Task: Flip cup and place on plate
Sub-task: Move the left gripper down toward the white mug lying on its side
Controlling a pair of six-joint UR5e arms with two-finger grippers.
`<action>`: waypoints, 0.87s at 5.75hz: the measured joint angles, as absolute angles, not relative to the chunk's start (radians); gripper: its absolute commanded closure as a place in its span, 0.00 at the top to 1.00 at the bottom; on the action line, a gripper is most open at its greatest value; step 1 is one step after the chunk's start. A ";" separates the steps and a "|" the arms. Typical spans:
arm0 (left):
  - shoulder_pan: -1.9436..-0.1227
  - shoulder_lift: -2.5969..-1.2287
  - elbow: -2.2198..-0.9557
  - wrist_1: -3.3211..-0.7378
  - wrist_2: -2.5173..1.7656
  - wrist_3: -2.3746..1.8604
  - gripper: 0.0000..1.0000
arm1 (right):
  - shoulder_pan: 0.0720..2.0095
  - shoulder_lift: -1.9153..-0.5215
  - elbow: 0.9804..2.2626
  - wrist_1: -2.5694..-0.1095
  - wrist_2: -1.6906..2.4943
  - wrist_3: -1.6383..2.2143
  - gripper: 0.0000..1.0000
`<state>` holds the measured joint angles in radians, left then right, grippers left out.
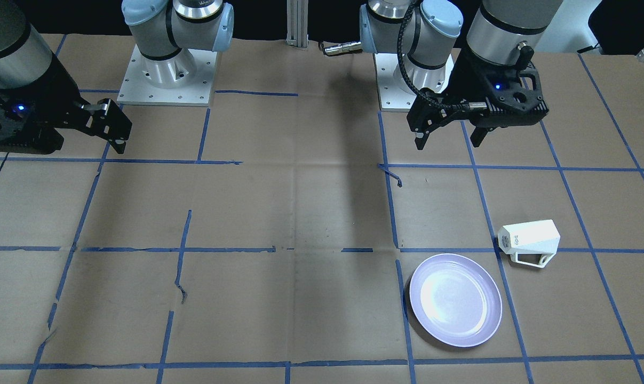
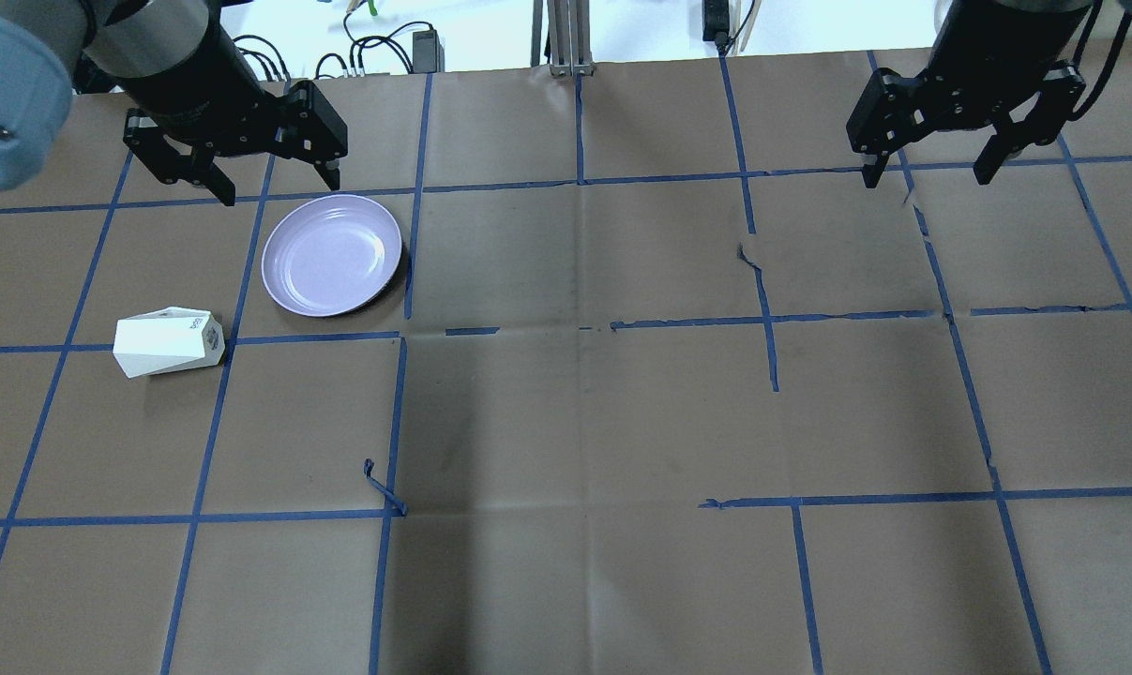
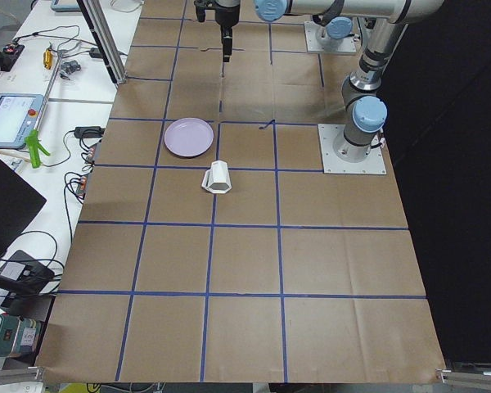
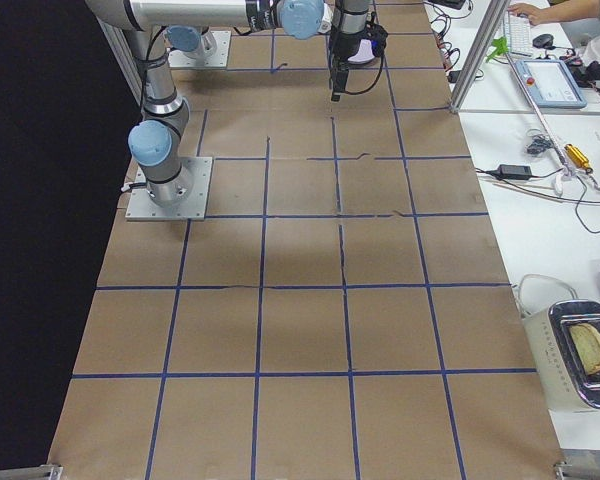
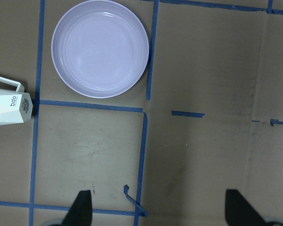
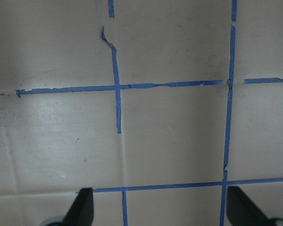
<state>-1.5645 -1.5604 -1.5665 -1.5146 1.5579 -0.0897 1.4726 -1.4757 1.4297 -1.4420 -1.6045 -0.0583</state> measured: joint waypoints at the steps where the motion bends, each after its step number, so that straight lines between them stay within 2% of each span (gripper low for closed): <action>1: -1.552 -1.556 -1.573 -1.513 1.557 -0.072 0.99 | 1.473 -1.476 1.430 -1.442 -1.605 -0.058 1.00; 5: -1.187 -1.549 -1.577 -1.565 1.538 0.381 0.99 | 1.473 -1.476 1.430 -1.442 -1.605 -0.058 1.00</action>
<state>-1.1874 -1.5488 -1.5771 -1.5647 1.5385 0.3807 1.4727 -1.4758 1.4297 -1.4420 -1.6045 -0.0583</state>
